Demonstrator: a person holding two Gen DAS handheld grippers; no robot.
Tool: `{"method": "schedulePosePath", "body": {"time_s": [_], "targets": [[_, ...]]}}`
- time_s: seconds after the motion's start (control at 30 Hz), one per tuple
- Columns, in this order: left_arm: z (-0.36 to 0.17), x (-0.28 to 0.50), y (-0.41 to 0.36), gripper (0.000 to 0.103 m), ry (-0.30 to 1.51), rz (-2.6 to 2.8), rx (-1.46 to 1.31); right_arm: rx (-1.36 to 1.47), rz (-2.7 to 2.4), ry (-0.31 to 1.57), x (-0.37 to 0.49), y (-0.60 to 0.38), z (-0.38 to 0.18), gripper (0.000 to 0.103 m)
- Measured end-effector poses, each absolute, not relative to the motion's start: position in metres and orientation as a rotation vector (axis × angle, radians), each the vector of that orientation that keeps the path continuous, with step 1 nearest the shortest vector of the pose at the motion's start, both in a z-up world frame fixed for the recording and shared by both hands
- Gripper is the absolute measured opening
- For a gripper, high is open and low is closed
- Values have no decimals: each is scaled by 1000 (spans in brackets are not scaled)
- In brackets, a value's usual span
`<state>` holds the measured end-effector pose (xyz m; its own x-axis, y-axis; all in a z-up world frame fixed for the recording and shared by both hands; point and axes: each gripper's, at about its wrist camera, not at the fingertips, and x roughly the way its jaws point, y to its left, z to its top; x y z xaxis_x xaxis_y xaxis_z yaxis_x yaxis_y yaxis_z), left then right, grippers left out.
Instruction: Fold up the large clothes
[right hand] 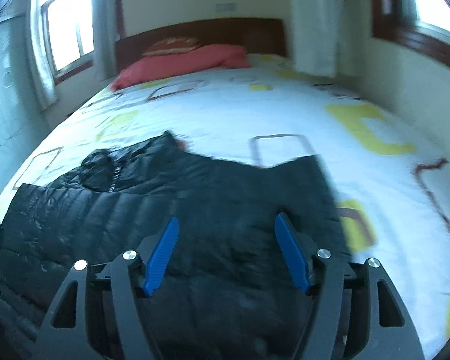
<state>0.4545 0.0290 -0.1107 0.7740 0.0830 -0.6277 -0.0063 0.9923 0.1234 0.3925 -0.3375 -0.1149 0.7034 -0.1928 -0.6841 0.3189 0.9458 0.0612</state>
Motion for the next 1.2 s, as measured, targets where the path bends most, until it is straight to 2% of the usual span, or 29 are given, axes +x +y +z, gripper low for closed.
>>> {"method": "schedulePosePath", "body": {"time_s": [0.13,0.23,0.47,0.6,0.8,1.0,1.1,1.2], "targets": [[-137,483,25,69,788,62,113,163,-288,849,419,-334,-151,63],[-156,494,25,69,854,47,100,184,-283,854,419,-337,-160,65],[-131,459,32,64,796,42,58,152,-320,798,382,-332,-152,64],[-153,456,30,66,859,40,66,147,-320,839,380,-331,-178,66],[-123,440,10,65,771,44,36,140,-308,759,385,-311,-143,66],[-136,460,-17,72,789,74,75,99,-244,817,420,-282,-160,66],[-152,472,-7,77,837,113,73,92,-248,811,426,-284,-174,70],[-155,476,10,77,873,129,9,116,-235,816,426,-287,-170,71]]}}
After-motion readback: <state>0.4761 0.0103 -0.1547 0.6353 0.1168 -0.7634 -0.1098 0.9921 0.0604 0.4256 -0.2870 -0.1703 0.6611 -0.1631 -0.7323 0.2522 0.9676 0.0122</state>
